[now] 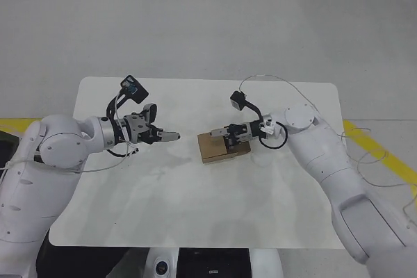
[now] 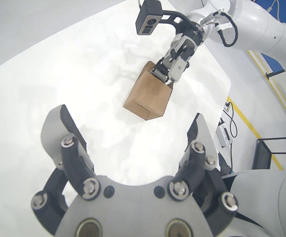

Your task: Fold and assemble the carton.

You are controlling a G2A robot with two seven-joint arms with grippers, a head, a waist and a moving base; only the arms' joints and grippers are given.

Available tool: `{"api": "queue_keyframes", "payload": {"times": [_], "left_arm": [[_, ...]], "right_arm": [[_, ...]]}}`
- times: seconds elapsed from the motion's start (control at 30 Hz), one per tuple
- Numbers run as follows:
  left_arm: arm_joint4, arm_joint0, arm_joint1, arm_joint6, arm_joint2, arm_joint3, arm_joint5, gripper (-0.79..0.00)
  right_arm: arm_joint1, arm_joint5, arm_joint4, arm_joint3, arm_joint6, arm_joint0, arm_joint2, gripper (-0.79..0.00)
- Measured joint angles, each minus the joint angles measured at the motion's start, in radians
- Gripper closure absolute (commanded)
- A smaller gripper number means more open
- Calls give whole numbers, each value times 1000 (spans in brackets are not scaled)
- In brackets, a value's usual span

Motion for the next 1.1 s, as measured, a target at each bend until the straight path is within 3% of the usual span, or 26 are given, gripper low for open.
{"api": "queue_keyframes", "payload": {"times": [0.3, 0.67, 0.9, 1.1], "left_arm": [[153, 58, -2, 135, 33, -8, -31, -785], [343, 112, -17, 358, 115, 10, -120, -785], [562, 112, -28, 575, 164, 39, -218, -785], [766, 130, -37, 810, 176, 71, -182, -785]], "right_arm": [[54, -42, 19, -143, 27, -75, 105, -785], [119, -19, -7, -391, 19, -193, 236, -785], [139, -32, 5, -499, 24, -265, 275, -785], [147, -44, 9, -527, 16, -293, 284, -785]]}}
